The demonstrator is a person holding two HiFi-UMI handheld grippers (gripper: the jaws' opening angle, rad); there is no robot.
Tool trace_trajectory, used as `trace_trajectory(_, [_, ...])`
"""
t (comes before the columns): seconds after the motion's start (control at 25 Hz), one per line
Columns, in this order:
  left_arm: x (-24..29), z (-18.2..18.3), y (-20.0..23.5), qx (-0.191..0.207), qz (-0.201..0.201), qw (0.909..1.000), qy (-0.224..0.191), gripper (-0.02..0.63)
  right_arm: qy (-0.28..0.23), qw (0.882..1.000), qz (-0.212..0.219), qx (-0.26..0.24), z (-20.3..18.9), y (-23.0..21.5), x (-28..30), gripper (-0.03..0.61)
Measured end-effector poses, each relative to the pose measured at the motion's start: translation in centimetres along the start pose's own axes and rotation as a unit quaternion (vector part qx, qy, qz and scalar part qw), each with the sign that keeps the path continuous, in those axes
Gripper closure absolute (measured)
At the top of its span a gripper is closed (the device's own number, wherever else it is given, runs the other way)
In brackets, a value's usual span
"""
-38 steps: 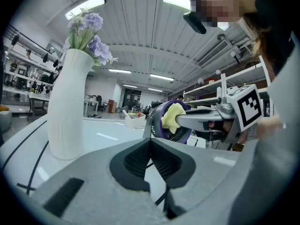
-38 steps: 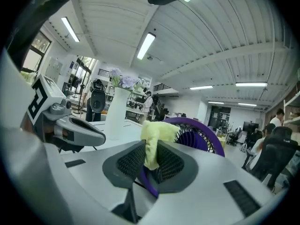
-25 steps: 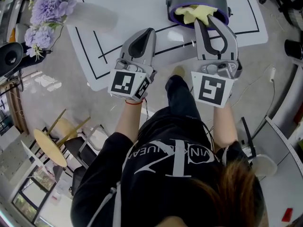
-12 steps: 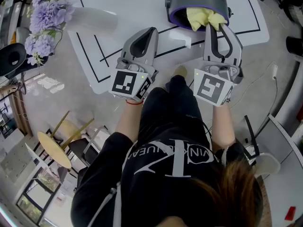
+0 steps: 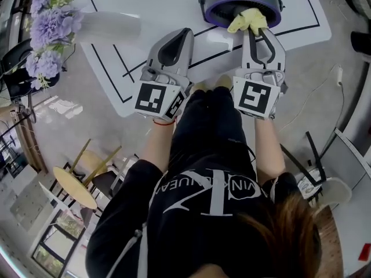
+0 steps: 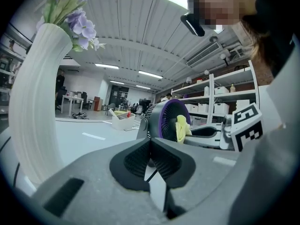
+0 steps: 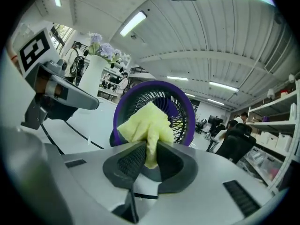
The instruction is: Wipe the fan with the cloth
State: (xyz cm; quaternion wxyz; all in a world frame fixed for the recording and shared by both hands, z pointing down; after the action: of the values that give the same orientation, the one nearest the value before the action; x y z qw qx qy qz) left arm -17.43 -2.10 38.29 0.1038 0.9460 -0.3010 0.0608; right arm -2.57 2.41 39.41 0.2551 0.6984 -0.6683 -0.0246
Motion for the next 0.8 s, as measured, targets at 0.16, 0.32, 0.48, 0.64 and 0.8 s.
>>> trace_trajectory(0.16, [0.1,0.1,0.1,0.019,-0.009,0.9997,0.009,0.603,0.002,0.998,0.0,0.065,0.0,0.7,0.3,0.515])
trace_trajectory(0.32, [-0.2,0.1,0.4,0.019,-0.013,0.9996,0.013,0.603,0.0,0.993,0.009,0.119,0.2,1.4,0.6,0.515])
trace_trajectory(0.48, [-0.6,0.0,0.8,0.015,-0.01,0.9997,0.016,0.603,0.002,0.988,0.022,0.151,0.3,2.1,0.8,0.515])
trace_trajectory(0.64, [-1.0,0.1,0.8,0.015,-0.008,0.9997,0.017,0.603,-0.002,0.984,0.033,0.176,0.5,2.6,0.9,0.515])
trace_trajectory(0.8, [-1.3,0.2,0.6,0.009,-0.001,0.9998,0.017,0.603,-0.015,0.979,0.043,0.197,1.1,2.5,0.7,0.515])
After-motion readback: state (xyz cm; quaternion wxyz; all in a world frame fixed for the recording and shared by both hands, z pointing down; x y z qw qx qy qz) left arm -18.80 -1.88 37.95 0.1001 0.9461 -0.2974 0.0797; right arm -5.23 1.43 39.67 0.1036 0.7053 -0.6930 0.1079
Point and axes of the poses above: the fingertips, and each gripper's own axes: x forward along the fingers, y to its left, z out of its top, the point moved 3 cm from there along -x, backward along the fingers
